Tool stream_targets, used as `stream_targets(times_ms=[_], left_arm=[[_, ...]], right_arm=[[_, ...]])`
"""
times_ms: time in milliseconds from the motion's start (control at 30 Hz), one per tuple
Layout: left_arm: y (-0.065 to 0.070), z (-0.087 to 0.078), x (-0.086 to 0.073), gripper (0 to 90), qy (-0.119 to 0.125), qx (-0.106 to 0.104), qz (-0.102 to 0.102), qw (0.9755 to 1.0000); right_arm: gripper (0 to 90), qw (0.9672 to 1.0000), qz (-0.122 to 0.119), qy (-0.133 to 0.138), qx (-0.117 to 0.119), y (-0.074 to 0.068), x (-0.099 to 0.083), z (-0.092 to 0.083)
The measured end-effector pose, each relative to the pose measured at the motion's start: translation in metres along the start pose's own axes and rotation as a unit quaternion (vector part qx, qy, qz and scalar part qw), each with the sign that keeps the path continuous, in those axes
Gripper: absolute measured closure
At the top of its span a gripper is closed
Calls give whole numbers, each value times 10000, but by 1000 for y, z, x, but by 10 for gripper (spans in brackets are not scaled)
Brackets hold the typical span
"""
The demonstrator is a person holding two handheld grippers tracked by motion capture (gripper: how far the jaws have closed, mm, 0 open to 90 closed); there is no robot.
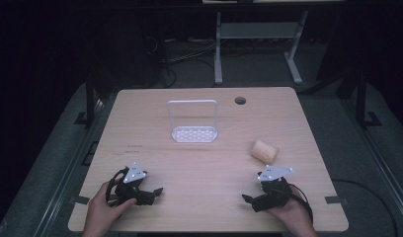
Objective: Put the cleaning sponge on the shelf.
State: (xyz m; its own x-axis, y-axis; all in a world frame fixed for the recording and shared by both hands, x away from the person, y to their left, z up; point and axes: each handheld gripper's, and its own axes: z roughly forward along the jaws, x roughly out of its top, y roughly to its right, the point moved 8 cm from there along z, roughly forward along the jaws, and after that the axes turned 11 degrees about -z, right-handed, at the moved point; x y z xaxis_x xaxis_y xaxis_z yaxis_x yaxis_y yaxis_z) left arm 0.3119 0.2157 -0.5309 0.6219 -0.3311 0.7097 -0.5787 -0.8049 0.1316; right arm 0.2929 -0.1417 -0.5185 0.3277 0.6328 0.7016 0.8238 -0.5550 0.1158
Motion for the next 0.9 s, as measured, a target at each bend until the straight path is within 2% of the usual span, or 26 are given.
stream_targets(times_ms=[633, 900], left_arm=[[0, 0, 0, 121, 1, 1, 0, 10000], [0, 0, 0, 121, 1, 0, 0, 10000]], right_arm=[[63, 9999, 45, -1, -131, 14, -5, -11], [64, 9997, 135, -8, -209, 21, -8, -15]])
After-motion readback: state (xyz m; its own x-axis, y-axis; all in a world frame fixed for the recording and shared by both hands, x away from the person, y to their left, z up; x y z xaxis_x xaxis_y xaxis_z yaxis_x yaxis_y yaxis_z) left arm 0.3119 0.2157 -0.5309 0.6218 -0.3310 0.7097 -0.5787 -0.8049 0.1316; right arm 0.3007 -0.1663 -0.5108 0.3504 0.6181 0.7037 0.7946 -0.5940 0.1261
